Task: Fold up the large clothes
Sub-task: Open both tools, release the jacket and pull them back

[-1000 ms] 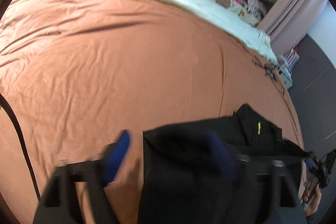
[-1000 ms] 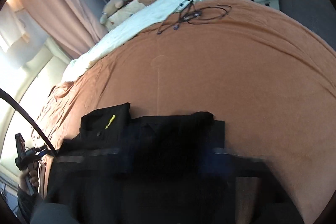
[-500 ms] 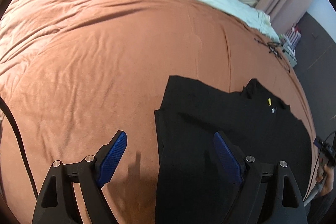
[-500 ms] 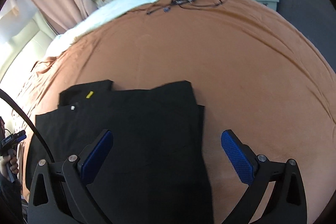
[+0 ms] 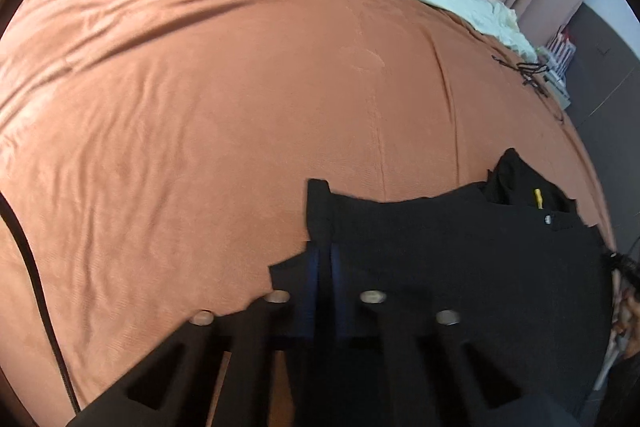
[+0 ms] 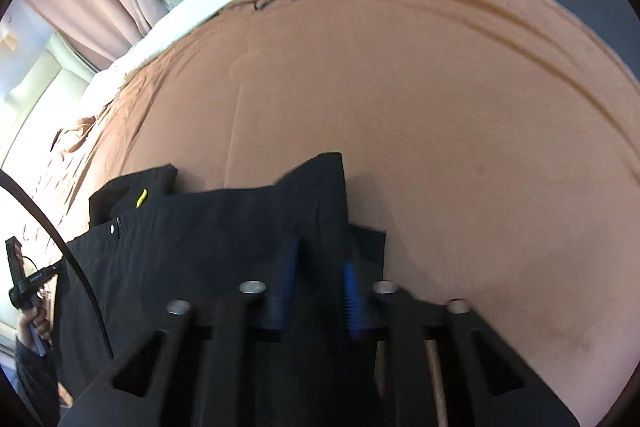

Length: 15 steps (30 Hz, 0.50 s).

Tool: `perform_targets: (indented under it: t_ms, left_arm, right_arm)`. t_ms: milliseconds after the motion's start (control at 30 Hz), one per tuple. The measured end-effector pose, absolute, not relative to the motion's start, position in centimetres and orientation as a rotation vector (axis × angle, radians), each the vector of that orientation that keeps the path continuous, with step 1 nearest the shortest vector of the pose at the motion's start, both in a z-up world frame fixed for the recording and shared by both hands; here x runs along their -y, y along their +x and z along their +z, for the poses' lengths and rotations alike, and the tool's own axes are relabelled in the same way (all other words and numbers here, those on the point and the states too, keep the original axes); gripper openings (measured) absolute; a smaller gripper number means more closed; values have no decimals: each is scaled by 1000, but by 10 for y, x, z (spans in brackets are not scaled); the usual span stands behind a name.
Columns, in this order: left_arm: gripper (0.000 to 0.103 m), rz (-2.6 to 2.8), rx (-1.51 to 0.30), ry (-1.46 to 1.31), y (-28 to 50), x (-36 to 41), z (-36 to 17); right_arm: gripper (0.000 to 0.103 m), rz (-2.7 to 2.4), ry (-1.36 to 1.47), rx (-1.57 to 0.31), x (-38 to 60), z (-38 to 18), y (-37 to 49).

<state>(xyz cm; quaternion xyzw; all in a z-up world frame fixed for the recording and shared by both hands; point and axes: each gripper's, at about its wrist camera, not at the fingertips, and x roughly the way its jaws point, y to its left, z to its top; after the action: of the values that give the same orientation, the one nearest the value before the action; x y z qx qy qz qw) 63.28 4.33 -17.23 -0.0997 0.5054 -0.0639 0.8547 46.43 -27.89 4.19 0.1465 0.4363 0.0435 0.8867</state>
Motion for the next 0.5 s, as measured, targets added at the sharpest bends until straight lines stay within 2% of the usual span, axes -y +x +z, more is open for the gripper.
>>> perform_targets:
  t_ms: [300,500]
  left_arm:
    - [2,-102,-924,-182,632,-42,-129]
    - [2,-78,-987,-174,658,-37,-154]
  right_arm:
    - [1,68,258,-775,269,70,428]
    - [1,5,215,-829,269,40,454]
